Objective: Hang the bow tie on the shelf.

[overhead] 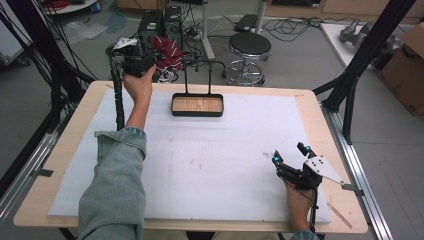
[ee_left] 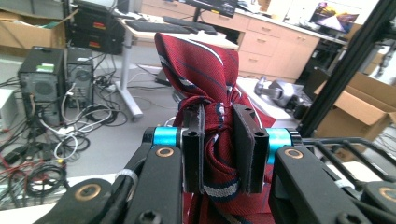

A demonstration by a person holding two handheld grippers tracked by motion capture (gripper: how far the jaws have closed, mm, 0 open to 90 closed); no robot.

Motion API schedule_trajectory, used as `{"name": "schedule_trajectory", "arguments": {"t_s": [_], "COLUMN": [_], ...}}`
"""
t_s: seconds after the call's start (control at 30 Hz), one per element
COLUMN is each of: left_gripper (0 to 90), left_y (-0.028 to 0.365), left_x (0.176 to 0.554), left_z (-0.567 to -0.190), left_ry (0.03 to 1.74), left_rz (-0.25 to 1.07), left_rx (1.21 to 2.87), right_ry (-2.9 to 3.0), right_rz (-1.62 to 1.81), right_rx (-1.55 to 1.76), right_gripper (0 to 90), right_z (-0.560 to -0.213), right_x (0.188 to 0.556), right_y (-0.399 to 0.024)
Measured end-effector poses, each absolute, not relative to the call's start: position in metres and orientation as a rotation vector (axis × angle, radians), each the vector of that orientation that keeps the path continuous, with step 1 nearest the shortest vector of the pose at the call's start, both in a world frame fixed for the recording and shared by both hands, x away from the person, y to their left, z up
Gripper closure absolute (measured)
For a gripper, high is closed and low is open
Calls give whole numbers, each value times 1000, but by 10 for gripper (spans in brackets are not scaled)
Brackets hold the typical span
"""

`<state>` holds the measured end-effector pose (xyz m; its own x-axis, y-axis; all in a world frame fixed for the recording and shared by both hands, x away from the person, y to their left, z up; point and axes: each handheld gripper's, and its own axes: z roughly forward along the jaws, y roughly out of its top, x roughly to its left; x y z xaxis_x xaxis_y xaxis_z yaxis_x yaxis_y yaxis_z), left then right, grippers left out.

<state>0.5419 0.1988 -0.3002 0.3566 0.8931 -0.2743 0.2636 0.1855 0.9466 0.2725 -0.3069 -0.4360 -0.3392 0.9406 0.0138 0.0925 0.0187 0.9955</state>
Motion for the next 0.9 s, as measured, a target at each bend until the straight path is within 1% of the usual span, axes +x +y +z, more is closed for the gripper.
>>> {"name": "schedule_trajectory", "arguments": {"t_s": [0.23,0.4,0.63,0.73,0.9], "left_gripper": [745,745,744,740,735], "left_y": [188,180,196,207,208], "left_x": [548,552,548,544,544], "left_z": [-304,-308,-315,-326,-342], "left_ry": [1164,1171,1177,1189,1207], "left_rz": [608,618,604,568,537], "left_rx": [1337,1327,1321,1317,1354], "right_ry": [1538,1539,1541,1542,1547], "right_rz": [1413,1416,1419,1416,1414], "right_rx": [1094,1092,1087,1088,1089], "right_gripper": [117,116,117,116,117], "right_z": [-436,-436,-436,-436,-436], "right_x": [273,273,273,273,273], "right_y": [-307,-307,-307,-306,-306]}}
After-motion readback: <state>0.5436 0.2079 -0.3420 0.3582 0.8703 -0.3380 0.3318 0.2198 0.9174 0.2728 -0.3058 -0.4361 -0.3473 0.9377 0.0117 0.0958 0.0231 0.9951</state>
